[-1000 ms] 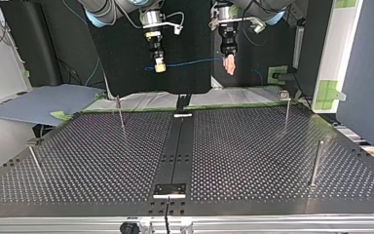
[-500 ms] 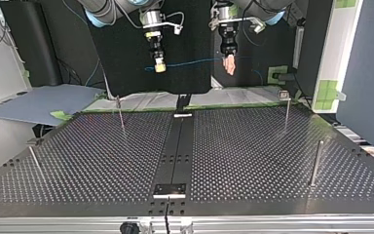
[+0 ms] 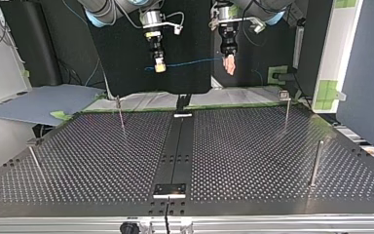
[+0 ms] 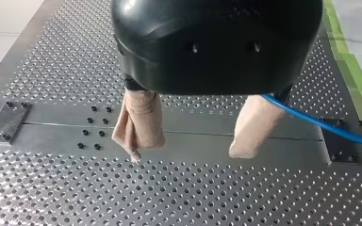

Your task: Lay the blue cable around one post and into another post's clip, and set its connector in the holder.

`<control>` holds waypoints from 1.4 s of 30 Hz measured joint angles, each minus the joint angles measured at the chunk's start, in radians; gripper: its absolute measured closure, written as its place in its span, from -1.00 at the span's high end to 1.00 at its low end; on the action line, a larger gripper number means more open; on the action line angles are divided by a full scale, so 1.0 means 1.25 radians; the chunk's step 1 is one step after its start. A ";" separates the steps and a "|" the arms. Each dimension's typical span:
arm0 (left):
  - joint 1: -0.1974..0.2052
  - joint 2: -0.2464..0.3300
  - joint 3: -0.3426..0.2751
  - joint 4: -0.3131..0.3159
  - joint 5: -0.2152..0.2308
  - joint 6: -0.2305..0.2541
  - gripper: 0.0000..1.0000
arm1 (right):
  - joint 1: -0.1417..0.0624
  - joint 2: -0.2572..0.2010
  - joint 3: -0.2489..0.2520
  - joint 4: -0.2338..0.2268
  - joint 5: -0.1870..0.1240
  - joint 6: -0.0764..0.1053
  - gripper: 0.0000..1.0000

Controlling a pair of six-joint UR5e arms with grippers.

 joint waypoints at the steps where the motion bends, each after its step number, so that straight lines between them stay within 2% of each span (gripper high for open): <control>1: 0.000 0.000 0.000 0.000 0.000 0.000 1.00 | 0.000 0.000 0.000 0.000 0.000 0.000 -1.00; 20: -0.005 -0.005 -0.004 0.001 0.001 0.000 1.00 | 0.000 0.000 -0.001 -0.001 -0.001 -0.001 -1.00; 25: -0.016 -0.028 -0.009 0.001 0.001 0.000 1.00 | 0.008 0.020 -0.005 -0.001 -0.001 -0.006 -1.00; 31: -0.018 -0.034 -0.010 0.001 0.001 0.000 1.00 | 0.010 0.051 -0.006 -0.001 -0.001 -0.007 -1.00; 42: -0.018 -0.034 -0.010 0.001 0.001 0.000 1.00 | 0.010 0.058 -0.006 -0.001 -0.001 -0.007 -1.00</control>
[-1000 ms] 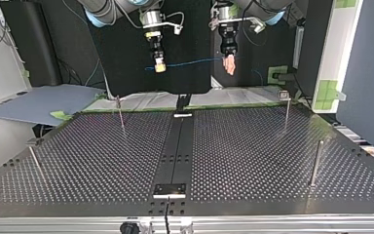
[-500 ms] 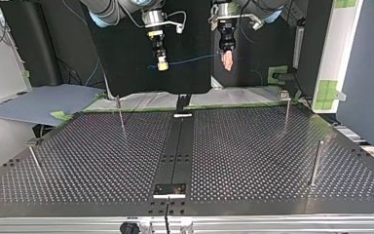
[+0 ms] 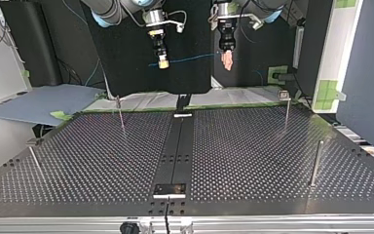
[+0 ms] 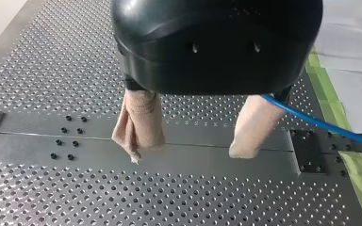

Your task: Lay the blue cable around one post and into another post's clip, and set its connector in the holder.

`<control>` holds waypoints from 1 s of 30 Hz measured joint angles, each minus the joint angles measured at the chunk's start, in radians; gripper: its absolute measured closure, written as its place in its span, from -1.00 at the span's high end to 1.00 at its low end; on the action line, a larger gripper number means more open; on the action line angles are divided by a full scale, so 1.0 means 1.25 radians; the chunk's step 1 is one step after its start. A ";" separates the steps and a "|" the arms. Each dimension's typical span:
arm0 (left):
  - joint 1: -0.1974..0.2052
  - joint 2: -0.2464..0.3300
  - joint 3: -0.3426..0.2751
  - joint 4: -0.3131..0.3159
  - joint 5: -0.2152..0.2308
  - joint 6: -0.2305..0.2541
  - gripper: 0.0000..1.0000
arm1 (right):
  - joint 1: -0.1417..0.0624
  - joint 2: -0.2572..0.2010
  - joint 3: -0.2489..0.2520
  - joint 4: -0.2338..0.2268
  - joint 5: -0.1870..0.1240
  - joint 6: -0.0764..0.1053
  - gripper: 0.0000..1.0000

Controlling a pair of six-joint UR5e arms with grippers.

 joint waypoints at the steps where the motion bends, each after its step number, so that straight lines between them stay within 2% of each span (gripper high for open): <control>1: 0.000 0.000 0.000 0.000 0.000 0.000 1.00 | 0.000 0.000 0.000 0.000 0.000 0.000 -1.00; 27: -0.001 0.001 -0.001 -0.001 0.001 -0.001 1.00 | 0.000 0.000 0.000 0.000 0.000 0.000 -1.00; 30: -0.010 0.009 -0.009 -0.009 0.010 -0.009 1.00 | 0.009 -0.009 -0.009 0.009 0.009 -0.002 -1.00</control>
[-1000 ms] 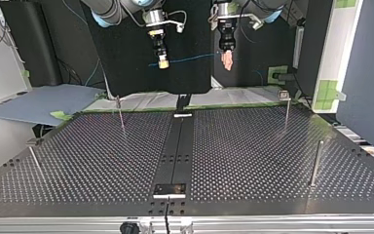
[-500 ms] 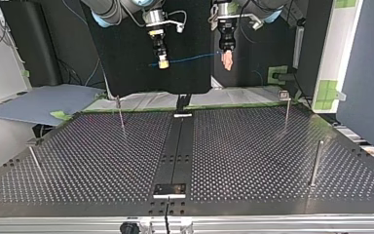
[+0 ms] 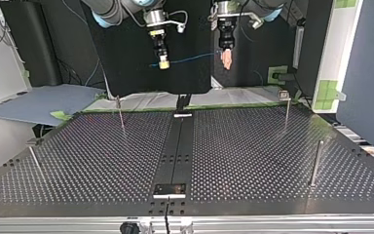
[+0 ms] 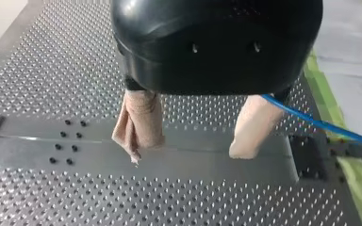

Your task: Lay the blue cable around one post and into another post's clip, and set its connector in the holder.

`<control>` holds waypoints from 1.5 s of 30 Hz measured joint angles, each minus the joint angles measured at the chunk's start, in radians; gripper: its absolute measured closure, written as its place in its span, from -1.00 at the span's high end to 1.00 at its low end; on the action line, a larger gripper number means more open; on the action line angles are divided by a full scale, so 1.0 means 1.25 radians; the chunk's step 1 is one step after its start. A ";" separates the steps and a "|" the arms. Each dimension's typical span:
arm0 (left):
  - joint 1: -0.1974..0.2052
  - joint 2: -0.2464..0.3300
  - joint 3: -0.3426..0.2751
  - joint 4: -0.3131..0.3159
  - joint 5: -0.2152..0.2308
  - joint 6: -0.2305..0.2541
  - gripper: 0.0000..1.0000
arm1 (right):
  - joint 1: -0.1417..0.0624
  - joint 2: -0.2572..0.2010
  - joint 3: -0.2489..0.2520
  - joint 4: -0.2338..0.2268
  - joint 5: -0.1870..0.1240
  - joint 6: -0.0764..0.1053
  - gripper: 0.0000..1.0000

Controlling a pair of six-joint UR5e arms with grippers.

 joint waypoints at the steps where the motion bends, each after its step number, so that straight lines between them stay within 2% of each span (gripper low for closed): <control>1: -0.004 0.004 -0.003 -0.005 0.004 -0.004 1.00 | 0.005 -0.006 -0.005 0.006 0.005 0.000 -1.00; 5: -0.020 0.024 -0.008 -0.027 0.017 -0.027 1.00 | 0.037 -0.038 -0.037 0.038 0.038 0.001 -1.00; 8: -0.024 0.045 -0.009 -0.049 0.020 -0.040 1.00 | 0.050 -0.063 -0.063 0.063 0.063 0.000 -1.00; 12: -0.019 0.077 -0.009 -0.081 0.016 -0.053 1.00 | 0.055 -0.094 -0.080 0.094 0.091 -0.002 -1.00; 17: -0.008 0.116 -0.003 -0.121 0.003 -0.086 1.00 | 0.057 -0.133 -0.093 0.133 0.102 -0.003 -1.00; 25: 0.003 0.188 0.055 -0.193 -0.031 -0.156 1.00 | 0.059 -0.193 -0.140 0.193 0.101 0.000 -1.00; 32: 0.009 0.246 0.113 -0.250 -0.039 -0.206 1.00 | 0.057 -0.238 -0.178 0.245 0.088 -0.002 -1.00; 37: 0.013 0.288 0.155 -0.293 -0.043 -0.226 1.00 | 0.052 -0.244 -0.203 0.281 0.072 -0.003 -1.00; 45: 0.031 0.353 0.209 -0.358 -0.068 -0.248 1.00 | 0.043 -0.243 -0.252 0.345 0.032 -0.003 -1.00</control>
